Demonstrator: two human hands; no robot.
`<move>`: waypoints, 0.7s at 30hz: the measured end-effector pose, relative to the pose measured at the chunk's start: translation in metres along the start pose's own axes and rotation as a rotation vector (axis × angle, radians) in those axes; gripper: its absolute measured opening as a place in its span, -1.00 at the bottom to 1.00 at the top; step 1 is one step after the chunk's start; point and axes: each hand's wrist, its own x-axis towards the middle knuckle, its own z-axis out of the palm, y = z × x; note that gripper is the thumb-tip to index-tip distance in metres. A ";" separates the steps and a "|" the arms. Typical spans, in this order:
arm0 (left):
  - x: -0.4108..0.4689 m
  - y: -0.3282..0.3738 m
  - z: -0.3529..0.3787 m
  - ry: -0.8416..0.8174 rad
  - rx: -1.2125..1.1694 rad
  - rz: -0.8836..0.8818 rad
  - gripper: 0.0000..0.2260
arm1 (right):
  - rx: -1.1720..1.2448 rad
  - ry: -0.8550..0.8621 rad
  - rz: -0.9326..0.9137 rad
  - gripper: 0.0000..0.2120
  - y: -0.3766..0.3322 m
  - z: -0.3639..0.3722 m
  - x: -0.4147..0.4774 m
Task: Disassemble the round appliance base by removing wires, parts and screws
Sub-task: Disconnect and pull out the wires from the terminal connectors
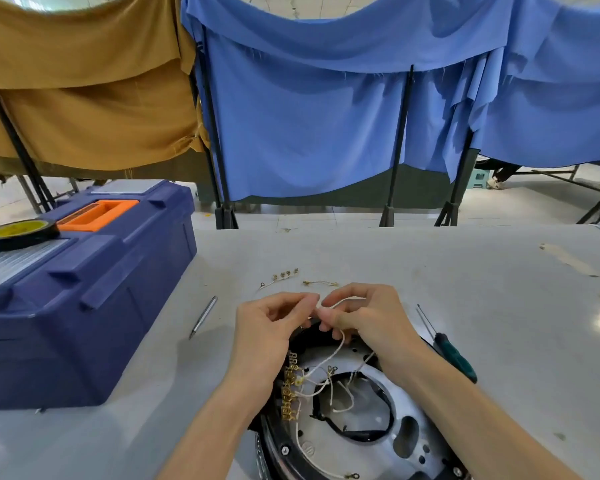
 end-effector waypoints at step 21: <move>0.094 -0.032 -0.042 0.420 -0.502 -0.431 -0.91 | -0.924 -0.149 -0.125 -0.75 0.014 -0.012 0.023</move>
